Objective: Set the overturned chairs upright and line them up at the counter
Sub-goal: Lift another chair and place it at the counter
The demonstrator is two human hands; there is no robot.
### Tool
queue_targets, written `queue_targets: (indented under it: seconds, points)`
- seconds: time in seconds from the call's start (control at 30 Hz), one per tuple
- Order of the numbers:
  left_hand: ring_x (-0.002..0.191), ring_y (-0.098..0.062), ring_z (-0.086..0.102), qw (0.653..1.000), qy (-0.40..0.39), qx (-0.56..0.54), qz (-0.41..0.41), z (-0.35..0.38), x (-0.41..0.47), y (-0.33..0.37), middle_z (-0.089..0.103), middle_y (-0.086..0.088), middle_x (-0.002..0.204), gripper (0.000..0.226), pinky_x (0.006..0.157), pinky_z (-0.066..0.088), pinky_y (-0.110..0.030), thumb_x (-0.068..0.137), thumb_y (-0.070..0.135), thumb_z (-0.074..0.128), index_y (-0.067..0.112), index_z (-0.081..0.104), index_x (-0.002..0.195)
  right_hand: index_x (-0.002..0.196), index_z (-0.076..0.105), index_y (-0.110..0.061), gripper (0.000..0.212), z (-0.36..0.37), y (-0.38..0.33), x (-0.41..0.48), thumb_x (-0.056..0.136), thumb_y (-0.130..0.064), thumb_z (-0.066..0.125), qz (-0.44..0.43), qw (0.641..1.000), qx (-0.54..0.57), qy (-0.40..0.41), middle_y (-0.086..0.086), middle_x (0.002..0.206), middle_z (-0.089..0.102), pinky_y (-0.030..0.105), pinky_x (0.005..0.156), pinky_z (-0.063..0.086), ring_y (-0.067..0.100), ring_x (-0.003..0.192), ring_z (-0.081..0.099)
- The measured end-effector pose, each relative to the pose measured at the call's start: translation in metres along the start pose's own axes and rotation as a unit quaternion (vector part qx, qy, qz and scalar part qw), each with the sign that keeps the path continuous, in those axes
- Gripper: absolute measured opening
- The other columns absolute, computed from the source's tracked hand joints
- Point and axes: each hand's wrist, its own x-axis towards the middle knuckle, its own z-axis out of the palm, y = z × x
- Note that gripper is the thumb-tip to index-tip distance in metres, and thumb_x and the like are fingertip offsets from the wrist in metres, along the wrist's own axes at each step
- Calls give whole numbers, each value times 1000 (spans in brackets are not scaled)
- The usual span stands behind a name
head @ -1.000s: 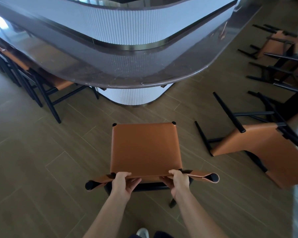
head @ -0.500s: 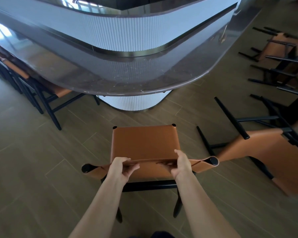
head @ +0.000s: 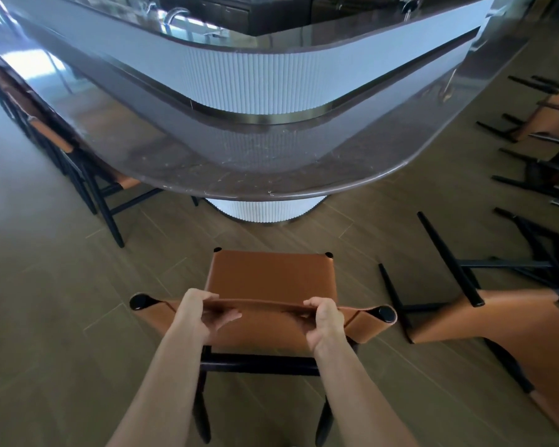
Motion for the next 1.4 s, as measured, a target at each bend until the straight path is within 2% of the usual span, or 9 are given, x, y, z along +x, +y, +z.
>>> queue_targets:
  seconds: [0.13, 0.37, 0.53, 0.6, 0.77, 1.0, 1.2, 1.3, 1.4]
  points:
    - [88, -52, 64, 1000, 7, -7, 12, 4, 5, 3, 57, -37, 113, 31, 41, 55, -38, 90, -4, 41, -15, 49, 118, 116, 52, 5, 37, 5, -5, 3, 79, 9, 54, -2, 1000, -8, 7, 27, 104, 61, 47, 68, 60, 39, 80, 63]
    - [86, -54, 65, 999, 13, -27, 19, 6, 10, 9, 58, -37, 110, 32, 45, 57, -41, 88, -6, 43, -14, 50, 118, 122, 51, 2, 48, 6, -8, 8, 75, 4, 60, 1, 998, -56, -7, 28, 105, 65, 56, 88, 54, 42, 92, 66]
    - [92, -55, 63, 999, -11, -24, 40, 8, 15, 19, 56, -38, 114, 25, 62, 55, -61, 91, -6, 45, -11, 50, 115, 105, 57, 5, 31, 11, -14, 15, 74, 5, 59, -14, 997, -72, -5, 21, 86, 63, 56, 91, 53, 37, 79, 64]
    - [95, -55, 62, 999, -12, -16, 45, 13, 18, 27, 55, -37, 112, 24, 63, 54, -61, 91, -7, 44, -11, 49, 114, 103, 57, 4, 31, 18, -20, 20, 73, 4, 59, -13, 997, -71, 1, 22, 87, 62, 55, 89, 54, 38, 82, 63]
    - [98, -54, 61, 999, -4, -14, 50, 36, 20, 48, 57, -35, 102, 16, 57, 53, -60, 92, -8, 42, -11, 51, 104, 115, 55, 5, 41, 38, -42, 30, 74, 5, 58, -20, 998, -57, 0, 23, 89, 58, 43, 67, 52, 37, 79, 59]
    - [103, -55, 59, 997, -45, 4, 59, 50, 30, 70, 53, -36, 110, 23, 59, 57, -54, 90, -8, 43, -13, 47, 112, 117, 54, 4, 42, 54, -60, 40, 75, 7, 58, -23, 998, -56, -24, 20, 85, 58, 58, 87, 52, 36, 81, 60]
    - [86, -47, 63, 995, -56, 20, 85, 68, 25, 78, 55, -33, 104, 15, 56, 61, -42, 87, -9, 43, -9, 49, 101, 124, 49, 7, 48, 58, -87, 40, 76, 13, 53, -52, 997, -25, -45, 24, 95, 57, 54, 79, 59, 35, 76, 63]
    - [80, -44, 63, 994, -58, 19, 95, 84, 23, 76, 57, -30, 97, 16, 52, 60, -39, 86, -10, 45, -10, 50, 101, 109, 51, 6, 32, 58, -107, 42, 79, 16, 50, -66, 996, -5, -54, 23, 89, 56, 51, 70, 61, 37, 78, 63]
    - [81, -42, 60, 992, -65, 0, 105, 102, 18, 77, 54, -23, 89, 10, 57, 60, -46, 86, -12, 43, -9, 52, 91, 97, 51, 4, 21, 55, -123, 44, 80, 16, 49, -68, 996, -14, -57, 20, 83, 54, 45, 61, 60, 34, 71, 61]
